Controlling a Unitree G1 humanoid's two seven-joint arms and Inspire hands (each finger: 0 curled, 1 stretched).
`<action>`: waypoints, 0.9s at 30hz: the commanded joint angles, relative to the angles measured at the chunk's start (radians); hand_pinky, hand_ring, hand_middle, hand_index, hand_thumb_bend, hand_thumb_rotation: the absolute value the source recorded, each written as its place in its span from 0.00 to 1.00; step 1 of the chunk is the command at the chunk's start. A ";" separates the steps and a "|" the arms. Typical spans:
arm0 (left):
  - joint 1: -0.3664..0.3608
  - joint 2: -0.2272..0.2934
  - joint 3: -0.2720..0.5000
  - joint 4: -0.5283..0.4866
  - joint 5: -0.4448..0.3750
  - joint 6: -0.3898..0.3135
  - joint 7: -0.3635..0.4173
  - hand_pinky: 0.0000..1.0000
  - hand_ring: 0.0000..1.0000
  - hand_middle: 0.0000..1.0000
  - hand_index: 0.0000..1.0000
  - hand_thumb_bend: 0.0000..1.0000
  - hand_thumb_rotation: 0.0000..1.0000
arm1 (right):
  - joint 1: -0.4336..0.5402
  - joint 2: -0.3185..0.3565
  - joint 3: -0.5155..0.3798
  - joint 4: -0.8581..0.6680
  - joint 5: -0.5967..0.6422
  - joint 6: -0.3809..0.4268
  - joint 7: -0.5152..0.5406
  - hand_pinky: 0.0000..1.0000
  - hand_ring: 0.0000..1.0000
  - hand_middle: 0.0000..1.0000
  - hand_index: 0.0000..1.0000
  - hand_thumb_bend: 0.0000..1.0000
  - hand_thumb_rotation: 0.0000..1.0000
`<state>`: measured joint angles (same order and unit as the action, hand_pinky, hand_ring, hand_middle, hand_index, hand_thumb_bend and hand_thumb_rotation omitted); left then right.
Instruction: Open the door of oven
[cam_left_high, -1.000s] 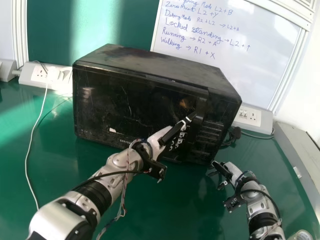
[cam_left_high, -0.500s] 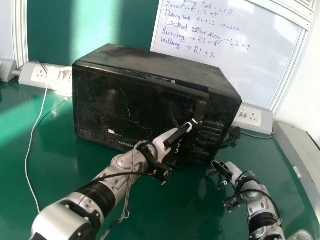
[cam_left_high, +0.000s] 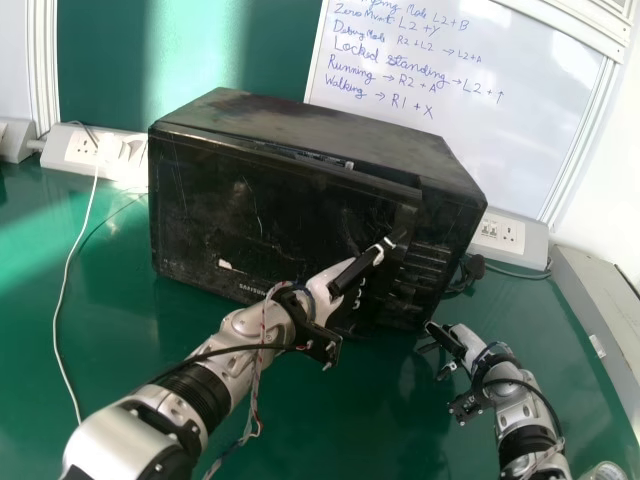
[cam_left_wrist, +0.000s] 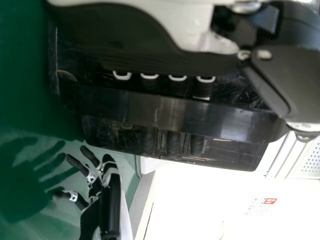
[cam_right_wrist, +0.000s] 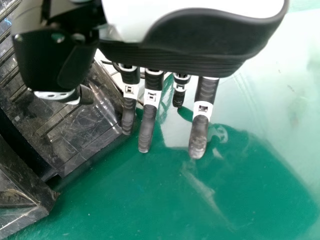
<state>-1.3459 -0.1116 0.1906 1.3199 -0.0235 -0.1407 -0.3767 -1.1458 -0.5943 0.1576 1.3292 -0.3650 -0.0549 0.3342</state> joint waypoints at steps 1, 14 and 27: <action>-0.021 -0.041 0.014 0.005 -0.026 0.010 -0.046 0.43 0.51 0.60 0.81 0.94 0.92 | 0.038 0.034 0.008 0.026 -0.007 0.014 0.034 0.40 0.50 0.62 0.73 0.52 0.78; -0.021 -0.047 -0.005 0.001 -0.012 -0.001 -0.057 0.29 0.40 0.55 0.64 0.95 0.95 | 0.040 0.034 0.003 0.026 -0.003 0.012 0.030 0.41 0.49 0.62 0.72 0.54 0.84; -0.014 -0.062 0.004 -0.001 -0.027 0.013 -0.051 0.22 0.30 0.36 0.42 0.93 0.90 | 0.036 0.034 0.004 0.026 -0.005 0.022 0.032 0.42 0.50 0.63 0.74 0.55 0.85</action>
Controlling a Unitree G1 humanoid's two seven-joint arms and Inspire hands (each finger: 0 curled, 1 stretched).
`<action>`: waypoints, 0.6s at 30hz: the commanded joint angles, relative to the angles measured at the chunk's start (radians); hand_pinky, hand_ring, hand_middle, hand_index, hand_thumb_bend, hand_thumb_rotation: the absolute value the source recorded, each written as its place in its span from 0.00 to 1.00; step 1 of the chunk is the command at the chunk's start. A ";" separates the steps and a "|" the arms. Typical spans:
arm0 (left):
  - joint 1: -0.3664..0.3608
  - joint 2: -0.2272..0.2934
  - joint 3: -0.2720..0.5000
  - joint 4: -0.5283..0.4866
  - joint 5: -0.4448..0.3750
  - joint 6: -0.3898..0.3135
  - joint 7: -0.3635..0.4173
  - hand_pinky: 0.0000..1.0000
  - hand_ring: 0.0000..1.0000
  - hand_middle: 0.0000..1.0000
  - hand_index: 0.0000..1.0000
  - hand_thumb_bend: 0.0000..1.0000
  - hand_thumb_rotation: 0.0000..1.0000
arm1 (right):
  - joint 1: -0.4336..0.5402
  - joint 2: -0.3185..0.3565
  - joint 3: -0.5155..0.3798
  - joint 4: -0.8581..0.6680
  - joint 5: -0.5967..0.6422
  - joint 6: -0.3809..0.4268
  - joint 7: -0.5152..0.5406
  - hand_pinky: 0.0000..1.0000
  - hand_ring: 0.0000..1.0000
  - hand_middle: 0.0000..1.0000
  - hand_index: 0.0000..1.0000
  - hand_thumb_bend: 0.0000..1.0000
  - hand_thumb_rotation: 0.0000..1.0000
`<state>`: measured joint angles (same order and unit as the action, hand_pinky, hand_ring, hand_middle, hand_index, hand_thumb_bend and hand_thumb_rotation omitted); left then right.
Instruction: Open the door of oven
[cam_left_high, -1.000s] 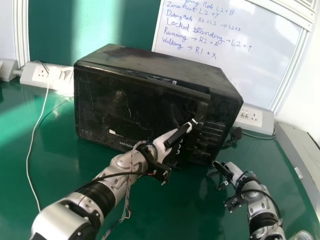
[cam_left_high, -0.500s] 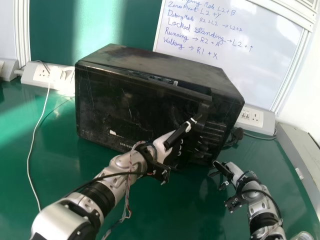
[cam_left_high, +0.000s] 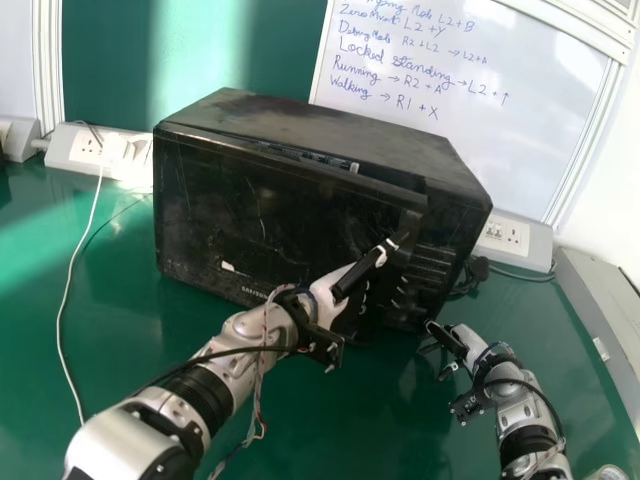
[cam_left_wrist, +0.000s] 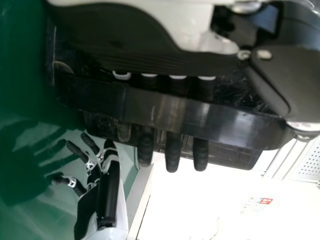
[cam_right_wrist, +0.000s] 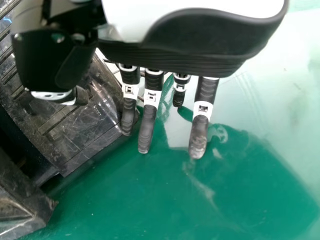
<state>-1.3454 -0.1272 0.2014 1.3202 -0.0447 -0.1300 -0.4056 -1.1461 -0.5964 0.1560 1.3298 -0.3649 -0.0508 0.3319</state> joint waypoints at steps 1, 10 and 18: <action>-0.014 -0.046 -0.006 -0.002 -0.006 -0.001 -0.023 0.22 0.29 0.35 0.40 0.93 0.90 | 0.036 0.036 0.007 0.025 -0.006 0.019 0.033 0.41 0.49 0.62 0.74 0.56 0.84; -0.010 -0.050 -0.003 -0.005 -0.013 -0.009 -0.040 0.15 0.18 0.25 0.29 0.94 0.89 | 0.038 0.033 0.015 0.025 -0.013 0.006 0.034 0.44 0.50 0.61 0.73 0.59 0.86; -0.004 -0.061 -0.033 -0.015 0.006 -0.060 -0.020 0.06 0.10 0.16 0.18 0.91 0.93 | 0.037 0.036 0.006 0.024 -0.004 0.014 0.030 0.42 0.49 0.61 0.72 0.59 0.86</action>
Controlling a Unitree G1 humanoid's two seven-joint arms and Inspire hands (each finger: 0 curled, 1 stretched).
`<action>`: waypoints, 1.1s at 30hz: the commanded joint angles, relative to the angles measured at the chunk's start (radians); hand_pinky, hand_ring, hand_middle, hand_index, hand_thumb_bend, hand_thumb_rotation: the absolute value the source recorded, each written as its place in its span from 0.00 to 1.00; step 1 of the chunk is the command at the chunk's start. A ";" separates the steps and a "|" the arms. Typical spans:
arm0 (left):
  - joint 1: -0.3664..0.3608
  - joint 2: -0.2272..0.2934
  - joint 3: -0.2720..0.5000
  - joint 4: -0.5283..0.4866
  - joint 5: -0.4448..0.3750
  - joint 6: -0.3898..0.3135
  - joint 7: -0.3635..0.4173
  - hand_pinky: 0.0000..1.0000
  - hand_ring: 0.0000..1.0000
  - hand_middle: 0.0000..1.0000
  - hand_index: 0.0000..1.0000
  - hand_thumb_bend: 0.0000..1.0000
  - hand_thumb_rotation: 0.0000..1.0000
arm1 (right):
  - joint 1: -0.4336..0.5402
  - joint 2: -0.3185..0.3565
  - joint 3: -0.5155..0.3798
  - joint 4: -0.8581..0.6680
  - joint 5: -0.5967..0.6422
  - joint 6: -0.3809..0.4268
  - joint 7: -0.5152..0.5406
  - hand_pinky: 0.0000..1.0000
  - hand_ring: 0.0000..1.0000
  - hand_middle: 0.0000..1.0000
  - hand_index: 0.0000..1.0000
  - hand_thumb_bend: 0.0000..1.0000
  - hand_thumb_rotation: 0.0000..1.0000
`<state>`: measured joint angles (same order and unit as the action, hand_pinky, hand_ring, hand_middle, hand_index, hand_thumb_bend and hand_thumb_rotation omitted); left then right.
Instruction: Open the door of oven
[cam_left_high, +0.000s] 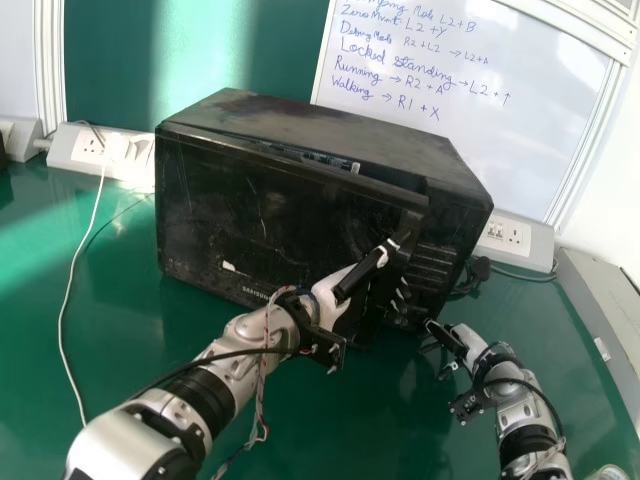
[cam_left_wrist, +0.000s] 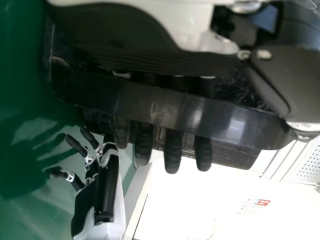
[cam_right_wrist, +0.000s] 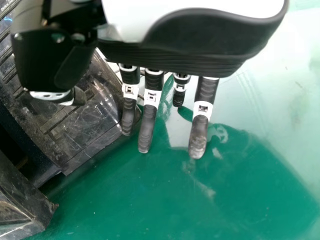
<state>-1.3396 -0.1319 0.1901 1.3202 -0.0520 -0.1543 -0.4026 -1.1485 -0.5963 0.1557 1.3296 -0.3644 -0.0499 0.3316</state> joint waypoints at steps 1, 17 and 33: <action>-0.007 -0.059 -0.027 -0.018 0.016 -0.045 -0.016 0.06 0.10 0.15 0.17 0.91 0.93 | 0.040 0.035 0.009 0.024 -0.008 0.010 0.030 0.42 0.49 0.61 0.72 0.59 0.86; 0.011 -0.098 -0.059 -0.065 -0.001 -0.053 0.139 0.01 0.05 0.08 0.13 0.81 0.92 | 0.037 0.031 0.009 0.027 -0.008 0.006 0.042 0.44 0.50 0.62 0.73 0.63 0.86; 0.046 -0.094 -0.102 -0.153 -0.027 -0.021 0.112 0.01 0.05 0.09 0.14 0.79 0.88 | 0.037 0.035 0.003 0.027 -0.008 0.012 0.029 0.38 0.45 0.60 0.72 0.53 0.79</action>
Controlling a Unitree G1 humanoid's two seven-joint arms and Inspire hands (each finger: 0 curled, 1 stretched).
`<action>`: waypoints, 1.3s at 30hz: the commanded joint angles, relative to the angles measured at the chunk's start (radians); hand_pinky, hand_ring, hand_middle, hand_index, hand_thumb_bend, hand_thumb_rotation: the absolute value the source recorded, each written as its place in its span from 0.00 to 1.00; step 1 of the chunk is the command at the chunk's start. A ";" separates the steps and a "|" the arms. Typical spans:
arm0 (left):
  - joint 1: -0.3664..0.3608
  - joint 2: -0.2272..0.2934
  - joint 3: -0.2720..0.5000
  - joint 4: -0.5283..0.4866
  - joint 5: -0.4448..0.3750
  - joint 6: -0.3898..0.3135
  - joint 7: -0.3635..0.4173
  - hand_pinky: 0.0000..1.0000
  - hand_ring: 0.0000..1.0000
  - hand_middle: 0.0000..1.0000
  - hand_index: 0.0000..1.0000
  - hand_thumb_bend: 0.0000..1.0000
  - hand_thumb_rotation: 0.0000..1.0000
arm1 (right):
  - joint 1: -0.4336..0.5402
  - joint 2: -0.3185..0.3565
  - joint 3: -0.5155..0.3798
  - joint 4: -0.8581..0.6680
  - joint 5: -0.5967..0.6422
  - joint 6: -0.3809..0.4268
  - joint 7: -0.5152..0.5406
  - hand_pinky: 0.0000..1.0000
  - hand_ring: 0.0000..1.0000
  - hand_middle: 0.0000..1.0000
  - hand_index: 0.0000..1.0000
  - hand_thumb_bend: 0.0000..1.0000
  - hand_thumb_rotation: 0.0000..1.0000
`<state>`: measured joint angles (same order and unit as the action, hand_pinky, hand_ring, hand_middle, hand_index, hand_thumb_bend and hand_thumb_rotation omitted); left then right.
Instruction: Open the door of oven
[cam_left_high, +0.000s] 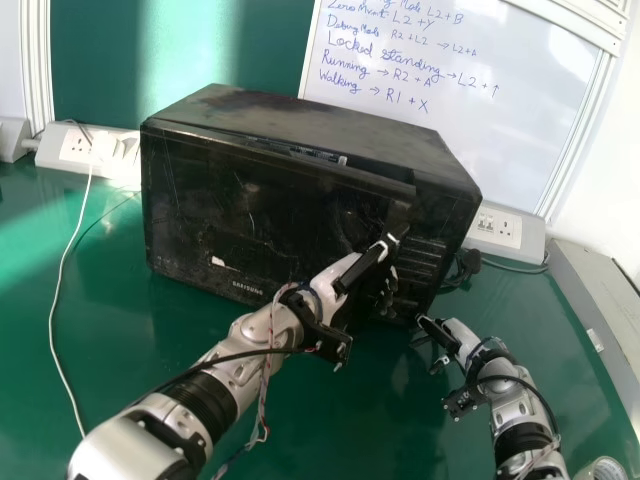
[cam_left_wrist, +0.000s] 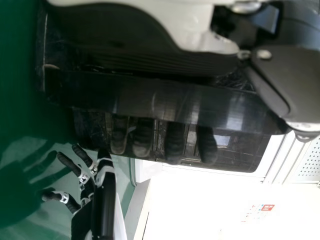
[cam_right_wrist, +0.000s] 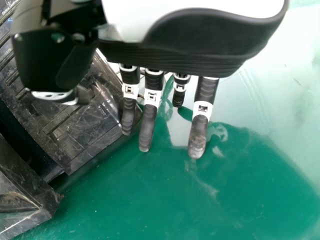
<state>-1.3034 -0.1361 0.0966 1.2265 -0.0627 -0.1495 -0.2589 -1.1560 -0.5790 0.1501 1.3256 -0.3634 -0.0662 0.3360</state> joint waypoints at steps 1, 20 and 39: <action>0.015 -0.089 -0.014 -0.070 -0.016 -0.027 -0.034 0.01 0.05 0.09 0.14 0.79 0.87 | 0.044 0.016 0.016 0.031 -0.017 0.024 0.023 0.39 0.46 0.59 0.72 0.53 0.80; 0.169 -0.041 -0.116 -0.332 -0.006 -0.006 -0.084 0.01 0.06 0.10 0.12 0.83 0.86 | 0.042 0.018 0.006 0.033 -0.010 0.039 0.023 0.40 0.47 0.58 0.71 0.53 0.80; 0.304 -0.004 -0.126 -0.599 -0.059 0.149 -0.179 0.00 0.04 0.08 0.10 0.75 0.89 | 0.043 0.008 0.023 0.034 -0.019 0.020 0.028 0.44 0.48 0.62 0.73 0.58 0.82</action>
<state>-1.0020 -0.0999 -0.0263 0.6999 -0.0625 0.0138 -0.4082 -1.1579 -0.5868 0.1638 1.3308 -0.3688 -0.0699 0.3368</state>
